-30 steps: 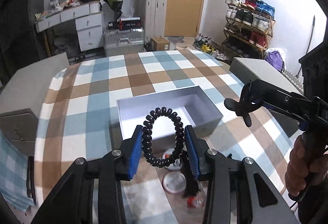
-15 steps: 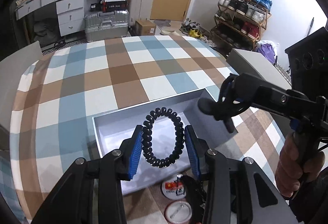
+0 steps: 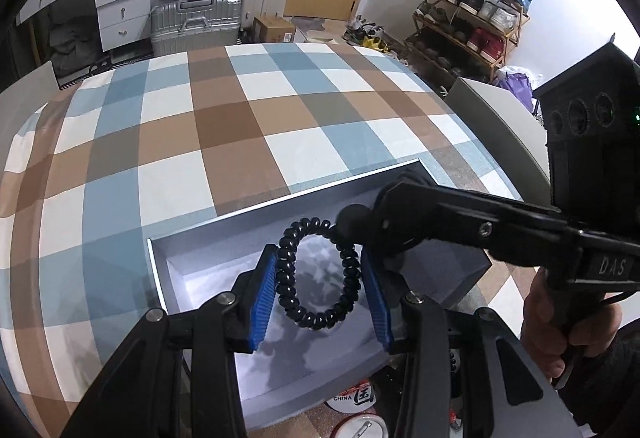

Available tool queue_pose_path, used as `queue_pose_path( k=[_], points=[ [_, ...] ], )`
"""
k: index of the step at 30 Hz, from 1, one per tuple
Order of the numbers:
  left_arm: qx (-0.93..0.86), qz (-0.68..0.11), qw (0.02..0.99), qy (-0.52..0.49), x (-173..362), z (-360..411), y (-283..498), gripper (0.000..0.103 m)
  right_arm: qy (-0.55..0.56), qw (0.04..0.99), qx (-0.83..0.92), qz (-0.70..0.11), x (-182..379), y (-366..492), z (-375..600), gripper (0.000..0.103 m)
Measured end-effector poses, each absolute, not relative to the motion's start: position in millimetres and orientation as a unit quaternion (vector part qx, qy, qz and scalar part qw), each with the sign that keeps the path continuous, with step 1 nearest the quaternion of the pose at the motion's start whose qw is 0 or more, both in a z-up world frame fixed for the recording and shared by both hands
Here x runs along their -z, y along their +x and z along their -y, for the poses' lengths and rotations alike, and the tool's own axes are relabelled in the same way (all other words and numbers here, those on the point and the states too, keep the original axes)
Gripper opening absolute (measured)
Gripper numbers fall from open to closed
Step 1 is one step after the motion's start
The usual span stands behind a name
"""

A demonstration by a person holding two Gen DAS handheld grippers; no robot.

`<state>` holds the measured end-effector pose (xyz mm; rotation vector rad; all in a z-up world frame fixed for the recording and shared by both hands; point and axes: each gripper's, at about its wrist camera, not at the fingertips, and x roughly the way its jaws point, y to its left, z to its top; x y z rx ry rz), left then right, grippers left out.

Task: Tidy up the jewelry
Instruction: 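Carry the bracelet into the grey box and open the left tool while the right tool drops the clip there, then withdraw both tools from the box back toward the jewelry pile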

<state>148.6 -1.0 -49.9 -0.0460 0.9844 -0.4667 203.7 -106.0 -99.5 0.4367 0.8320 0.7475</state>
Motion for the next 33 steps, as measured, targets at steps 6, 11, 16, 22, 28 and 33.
queue_pose_path(
  k=[6,11,16,22,28,33],
  points=[
    [0.21,-0.464,0.861,-0.007,48.3,-3.2,146.4,0.061,0.222,0.832,-0.347,-0.373,95.3,200.3,114.0,0.078],
    [0.198,-0.455,0.868,-0.004,43.3,-10.5,139.5,0.063,0.237,0.833,-0.343,-0.365,91.3,193.0,126.3,0.08],
    [0.183,-0.446,0.876,-0.002,38.0,-13.2,132.2,0.063,0.258,0.839,-0.333,-0.346,81.8,179.2,145.2,0.083],
    [0.167,-0.432,0.886,-0.004,31.3,-14.8,116.3,0.063,0.254,0.85,-0.32,-0.331,67.9,158.8,156.5,0.093],
    [0.149,-0.411,0.899,-0.006,24.5,-11.6,98.7,0.068,0.227,0.868,-0.305,-0.32,59.8,134.3,156.2,0.101],
    [0.12,-0.379,0.917,-0.009,18.2,-10.5,78.7,0.077,0.195,0.894,-0.278,-0.292,52.8,107.2,157.0,0.103]
  ],
)
